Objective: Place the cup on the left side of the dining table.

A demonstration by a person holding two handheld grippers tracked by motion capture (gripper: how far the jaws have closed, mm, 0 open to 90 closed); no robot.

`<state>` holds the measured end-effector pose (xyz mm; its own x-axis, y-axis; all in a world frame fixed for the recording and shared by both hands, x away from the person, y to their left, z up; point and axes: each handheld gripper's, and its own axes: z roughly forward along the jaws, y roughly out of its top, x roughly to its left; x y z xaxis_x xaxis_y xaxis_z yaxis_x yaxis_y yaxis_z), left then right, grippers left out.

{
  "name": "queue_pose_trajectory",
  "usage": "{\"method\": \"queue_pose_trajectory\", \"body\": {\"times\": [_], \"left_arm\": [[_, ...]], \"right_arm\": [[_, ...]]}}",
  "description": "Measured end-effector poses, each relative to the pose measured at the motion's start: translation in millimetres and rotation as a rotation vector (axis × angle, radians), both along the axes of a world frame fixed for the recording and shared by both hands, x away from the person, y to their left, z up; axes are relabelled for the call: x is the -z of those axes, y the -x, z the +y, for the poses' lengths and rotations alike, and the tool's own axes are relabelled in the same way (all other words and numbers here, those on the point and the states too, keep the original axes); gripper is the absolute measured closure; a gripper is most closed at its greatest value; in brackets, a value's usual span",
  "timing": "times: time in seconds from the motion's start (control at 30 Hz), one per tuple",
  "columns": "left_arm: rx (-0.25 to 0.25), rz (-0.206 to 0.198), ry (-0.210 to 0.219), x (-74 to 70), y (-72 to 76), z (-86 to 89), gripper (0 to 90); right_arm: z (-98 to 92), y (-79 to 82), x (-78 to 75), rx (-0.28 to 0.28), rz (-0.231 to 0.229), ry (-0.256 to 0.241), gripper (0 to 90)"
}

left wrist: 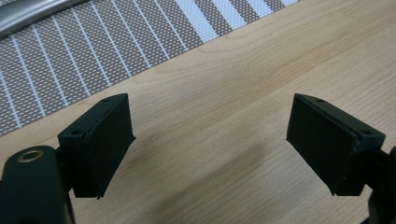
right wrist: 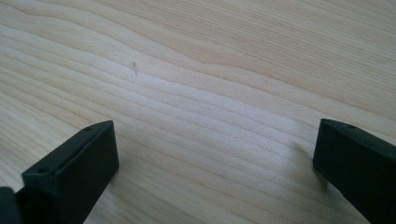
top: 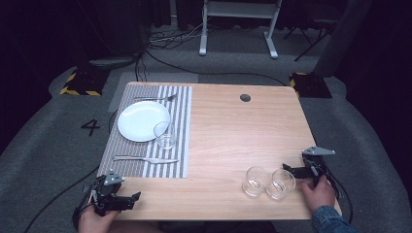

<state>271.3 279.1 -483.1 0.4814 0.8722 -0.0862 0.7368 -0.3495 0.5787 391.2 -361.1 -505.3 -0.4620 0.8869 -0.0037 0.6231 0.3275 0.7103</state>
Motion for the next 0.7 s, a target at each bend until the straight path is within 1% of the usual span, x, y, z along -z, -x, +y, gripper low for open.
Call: {"method": "queue_pose_trajectory", "body": {"times": [0.1, 0.13, 0.2, 0.3, 0.33, 0.37, 0.43, 0.5, 0.53, 0.7], "left_arm": [[0.005, 0.014, -0.022, 4.8, -3.1, -3.8, 14.7], [0.009, 0.024, -0.026, 6.1, -4.0, -4.5, 14.7], [0.011, 0.014, -0.04, 7.7, -5.8, -6.8, 12.5], [0.012, 0.005, -0.044, 8.4, -7.5, -8.2, 12.5], [0.012, -0.017, -0.055, 10.4, -8.1, -9.2, 12.5], [0.012, -0.046, -0.037, 14.0, -8.9, -9.8, 9.0], [0.013, -0.085, -0.016, 18.0, -8.9, -9.4, 7.3], [0.017, -0.136, 0.009, 23.4, -9.0, -7.9, 5.3], [0.011, -0.147, 0.019, 25.1, -8.7, -7.6, 3.9], [0.004, -0.146, 0.02, 25.0, -8.7, -7.6, 3.6]], "right_arm": [[0.0, 0.0, 0.0, -0.002, 0.001, 0.0, 0.5], [0.0, 0.0, 0.0, -0.002, 0.001, 0.0, 0.5], [0.1, 0.1, 0.0, -0.002, 0.001, 0.0, 0.5], [0.1, 0.1, 0.0, -0.003, 0.001, 0.0, 0.5], [0.1, 0.1, -0.1, -0.002, 0.001, 0.0, 0.5], [0.1, 0.1, 0.0, -0.003, 0.001, 0.0, 0.5], [0.1, 0.1, 0.0, -0.003, 0.001, 0.0, 0.5], [0.1, 0.1, 0.0, -0.003, 0.001, 0.0, 0.5], [0.1, 0.1, 0.0, -0.003, 0.001, 0.001, 0.5], [0.1, 0.2, -0.1, -0.004, 0.001, 0.0, 0.5]]}}
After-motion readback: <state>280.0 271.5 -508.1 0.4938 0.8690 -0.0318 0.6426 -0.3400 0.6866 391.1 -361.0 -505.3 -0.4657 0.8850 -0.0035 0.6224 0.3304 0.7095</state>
